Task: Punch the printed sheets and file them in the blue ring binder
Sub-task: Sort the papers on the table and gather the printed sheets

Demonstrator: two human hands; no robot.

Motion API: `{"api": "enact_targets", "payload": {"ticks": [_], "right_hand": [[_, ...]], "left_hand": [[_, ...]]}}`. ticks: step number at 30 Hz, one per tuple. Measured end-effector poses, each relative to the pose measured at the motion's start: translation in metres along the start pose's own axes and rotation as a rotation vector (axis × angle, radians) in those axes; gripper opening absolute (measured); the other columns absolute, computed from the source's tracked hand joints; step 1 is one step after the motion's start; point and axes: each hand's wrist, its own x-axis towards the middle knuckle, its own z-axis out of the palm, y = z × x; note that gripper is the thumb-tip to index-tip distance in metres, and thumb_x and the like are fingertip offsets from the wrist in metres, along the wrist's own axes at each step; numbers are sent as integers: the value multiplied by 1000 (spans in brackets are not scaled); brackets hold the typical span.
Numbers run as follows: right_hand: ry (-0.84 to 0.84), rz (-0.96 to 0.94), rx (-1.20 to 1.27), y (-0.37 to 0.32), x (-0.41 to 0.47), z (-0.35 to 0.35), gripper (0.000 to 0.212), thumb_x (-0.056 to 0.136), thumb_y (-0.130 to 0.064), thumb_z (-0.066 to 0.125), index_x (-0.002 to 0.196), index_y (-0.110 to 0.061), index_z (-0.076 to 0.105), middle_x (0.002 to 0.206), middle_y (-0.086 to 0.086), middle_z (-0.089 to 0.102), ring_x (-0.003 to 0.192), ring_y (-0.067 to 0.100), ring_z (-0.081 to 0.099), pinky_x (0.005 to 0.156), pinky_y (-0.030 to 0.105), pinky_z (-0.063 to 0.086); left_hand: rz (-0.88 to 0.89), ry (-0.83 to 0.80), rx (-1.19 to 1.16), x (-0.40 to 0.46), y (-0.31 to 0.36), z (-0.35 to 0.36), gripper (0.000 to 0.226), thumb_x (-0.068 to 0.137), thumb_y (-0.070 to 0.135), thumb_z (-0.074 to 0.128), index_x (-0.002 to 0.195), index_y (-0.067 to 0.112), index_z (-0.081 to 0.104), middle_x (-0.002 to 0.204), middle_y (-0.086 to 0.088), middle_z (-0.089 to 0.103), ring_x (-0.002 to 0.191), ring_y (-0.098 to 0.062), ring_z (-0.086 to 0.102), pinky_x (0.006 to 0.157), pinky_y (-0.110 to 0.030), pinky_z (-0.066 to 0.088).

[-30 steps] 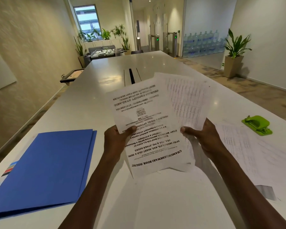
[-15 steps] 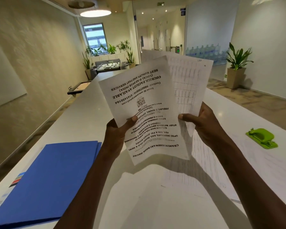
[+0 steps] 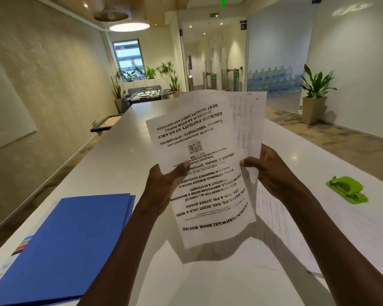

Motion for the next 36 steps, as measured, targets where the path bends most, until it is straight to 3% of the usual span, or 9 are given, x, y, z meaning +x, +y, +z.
{"api": "enact_targets", "payload": {"ticks": [3,6,11,15,20,25,28,31,36], "right_hand": [[2,-40,-28,2,1,1,46,83,-1,65,127,-10,53,119,8,68,110,27,64,99,52,47],[32,-115,-168,-1,0,13,58,75,-13,78,127,-17,52,117,1,68,107,17,66,91,45,54],[163,-297,-239,-9,7,41,47,76,-11,78,118,-12,57,110,-1,70,97,14,70,79,35,59],[163,-282,-228,1,15,56,50,75,-13,78,120,-12,56,111,1,70,93,14,70,72,29,60],[59,-118,-298,50,16,68,63,71,-23,82,125,-17,50,115,1,66,98,18,68,75,33,60],[25,-106,-282,69,10,78,53,77,-14,77,123,-13,52,111,1,69,94,14,69,64,18,56],[60,-123,-284,58,14,78,44,77,-11,75,117,-13,57,107,-1,71,91,13,70,66,20,56],[44,-136,-265,51,16,76,40,77,-9,75,113,-13,60,104,-1,72,89,11,71,70,24,59],[-5,-2,-260,84,0,73,43,78,-7,75,118,-11,59,109,1,72,93,13,71,77,32,60]], "left_hand": [[65,193,133,-2,6,2,36,81,6,75,116,5,64,108,-13,74,98,-31,72,85,-56,56],[164,345,303,-1,13,2,48,74,18,84,116,11,63,105,-4,75,92,-22,74,79,-50,60],[388,504,459,-2,28,3,70,69,28,87,126,19,48,115,5,66,97,-10,70,73,-27,61],[381,546,464,-5,25,-9,69,68,25,88,125,15,49,109,4,66,93,-6,67,67,-15,57],[168,532,516,-13,-11,-34,62,66,34,88,116,18,54,101,6,68,92,-14,68,65,-25,56],[77,491,466,-15,-29,-39,51,70,29,86,114,14,64,97,1,74,87,-19,73,66,-31,62],[99,519,475,-13,-22,-37,48,69,34,86,109,17,66,94,2,74,83,-18,74,65,-36,62],[148,536,462,-13,-16,-38,45,65,35,89,102,21,67,92,6,74,80,-11,73,64,-31,60],[-5,463,384,-23,-38,-45,47,64,29,90,104,21,68,95,-1,77,82,-19,75,69,-42,62]]}}
